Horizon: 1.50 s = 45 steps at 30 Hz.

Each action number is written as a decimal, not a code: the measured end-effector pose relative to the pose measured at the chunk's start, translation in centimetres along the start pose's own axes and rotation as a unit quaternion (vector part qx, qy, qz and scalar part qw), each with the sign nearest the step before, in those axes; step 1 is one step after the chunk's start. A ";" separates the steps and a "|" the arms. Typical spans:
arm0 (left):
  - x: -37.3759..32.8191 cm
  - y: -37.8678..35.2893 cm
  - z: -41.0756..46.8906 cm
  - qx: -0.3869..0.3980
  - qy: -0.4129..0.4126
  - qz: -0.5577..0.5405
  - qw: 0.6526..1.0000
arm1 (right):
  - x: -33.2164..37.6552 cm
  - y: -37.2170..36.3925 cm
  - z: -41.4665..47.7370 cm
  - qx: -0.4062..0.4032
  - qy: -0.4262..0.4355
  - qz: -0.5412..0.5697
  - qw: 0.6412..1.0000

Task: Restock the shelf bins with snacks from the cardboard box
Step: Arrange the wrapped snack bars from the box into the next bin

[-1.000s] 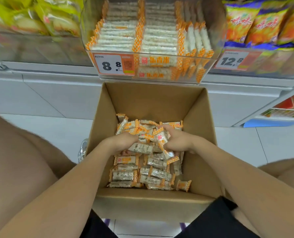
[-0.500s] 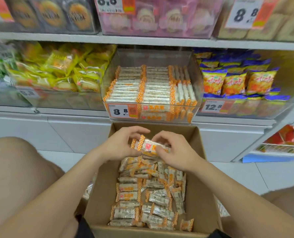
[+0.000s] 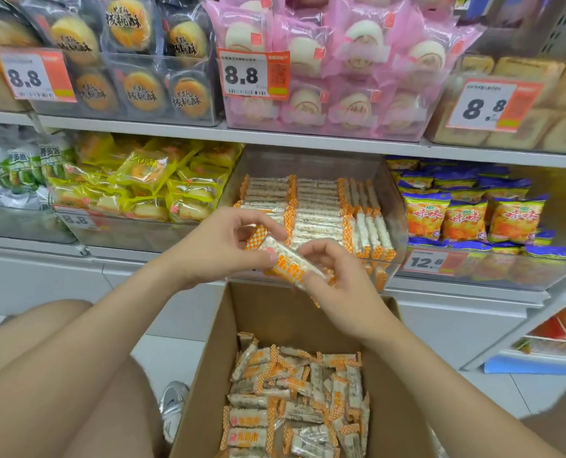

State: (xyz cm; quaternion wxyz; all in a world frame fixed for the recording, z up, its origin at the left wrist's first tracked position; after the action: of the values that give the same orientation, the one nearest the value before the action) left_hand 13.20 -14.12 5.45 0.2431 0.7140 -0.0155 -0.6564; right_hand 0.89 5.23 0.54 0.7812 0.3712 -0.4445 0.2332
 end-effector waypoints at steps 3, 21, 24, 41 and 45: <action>1.2 0.0 1.6 -0.151 -0.027 0.122 0.981 | 0.3 0.3 2.4 -0.063 0.008 -0.061 0.996; 6.3 -2.3 8.0 -0.081 0.069 0.511 0.853 | -8.6 -3.0 26.9 0.028 -0.034 -0.458 0.888; 6.2 -2.4 7.7 -0.075 0.077 0.522 0.846 | -8.9 -2.7 28.6 0.009 -0.027 -0.479 0.877; 5.4 -2.7 7.2 -0.073 0.086 0.530 0.841 | -8.0 -3.0 26.9 0.019 0.044 -0.610 0.791; 5.2 -2.6 7.3 -0.069 0.090 0.516 0.849 | -8.2 -2.8 26.2 0.000 0.071 -0.620 0.782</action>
State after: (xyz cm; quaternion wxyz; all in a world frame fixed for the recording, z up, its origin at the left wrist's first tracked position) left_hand 6.20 -16.00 -0.54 0.5961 0.6401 -0.3144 -0.3690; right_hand -14.86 -17.39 1.01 0.7866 0.5491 -0.0622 -0.2754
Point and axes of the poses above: each hand's wrist, its own z-axis towards the middle knuckle, its own y-axis out of the back of the hand, x = y × z, the point moved 1 cm from there along z, towards the middle knuckle, and after that the axes turned 8 degrees about y, right-handed, at the moved point
